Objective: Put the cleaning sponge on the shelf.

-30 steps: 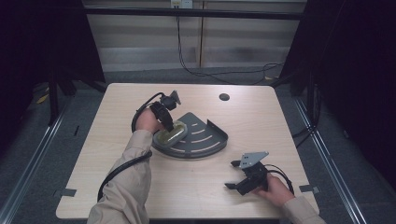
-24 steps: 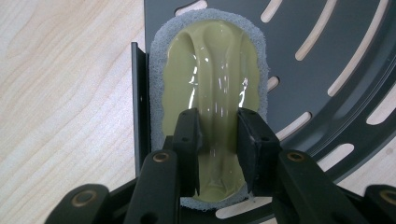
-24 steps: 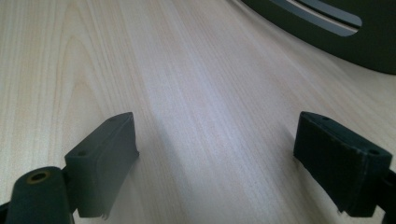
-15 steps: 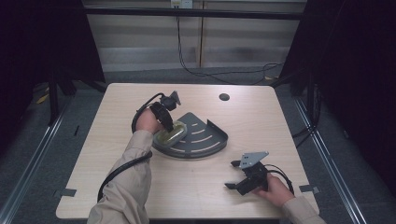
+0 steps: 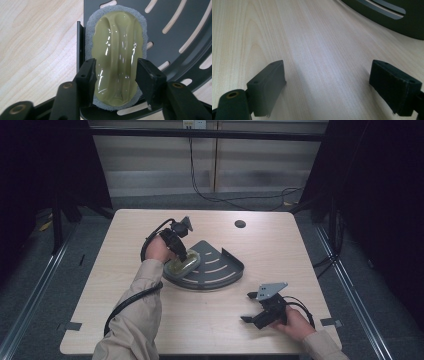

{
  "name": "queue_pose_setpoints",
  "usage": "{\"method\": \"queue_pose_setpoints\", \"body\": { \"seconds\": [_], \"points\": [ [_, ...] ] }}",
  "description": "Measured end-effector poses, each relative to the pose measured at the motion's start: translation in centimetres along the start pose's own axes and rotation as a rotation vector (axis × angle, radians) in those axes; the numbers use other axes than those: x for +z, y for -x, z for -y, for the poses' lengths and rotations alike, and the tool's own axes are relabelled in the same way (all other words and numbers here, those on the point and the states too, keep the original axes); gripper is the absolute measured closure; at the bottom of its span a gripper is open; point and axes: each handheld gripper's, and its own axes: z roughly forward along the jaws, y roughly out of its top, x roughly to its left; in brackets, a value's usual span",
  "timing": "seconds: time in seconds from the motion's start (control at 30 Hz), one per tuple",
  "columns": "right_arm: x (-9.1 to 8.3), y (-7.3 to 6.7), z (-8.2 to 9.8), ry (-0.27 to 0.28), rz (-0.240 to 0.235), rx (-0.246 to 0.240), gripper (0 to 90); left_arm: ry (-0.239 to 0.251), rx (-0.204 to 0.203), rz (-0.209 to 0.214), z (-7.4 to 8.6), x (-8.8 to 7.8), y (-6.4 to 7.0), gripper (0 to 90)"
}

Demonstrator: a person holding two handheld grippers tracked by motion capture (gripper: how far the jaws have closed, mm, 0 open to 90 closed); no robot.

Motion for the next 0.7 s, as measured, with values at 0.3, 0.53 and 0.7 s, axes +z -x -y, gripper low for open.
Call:
{"method": "queue_pose_setpoints", "body": {
  "seconds": [0.3,0.53,0.7],
  "points": [
    [0.0,0.0,0.0,-0.001,0.0,-0.001,12.6,0.004,-0.035,-0.021,0.2,-0.6,-0.1,30.8],
    [0.0,0.0,0.0,-0.002,0.001,-0.001,12.6,0.016,-0.042,-0.026,0.4,-1.3,-0.2,26.5],
    [0.0,0.0,0.0,-0.003,0.001,0.0,12.6,0.017,-0.04,-0.022,0.7,-2.0,-0.1,25.9]
  ]
}}
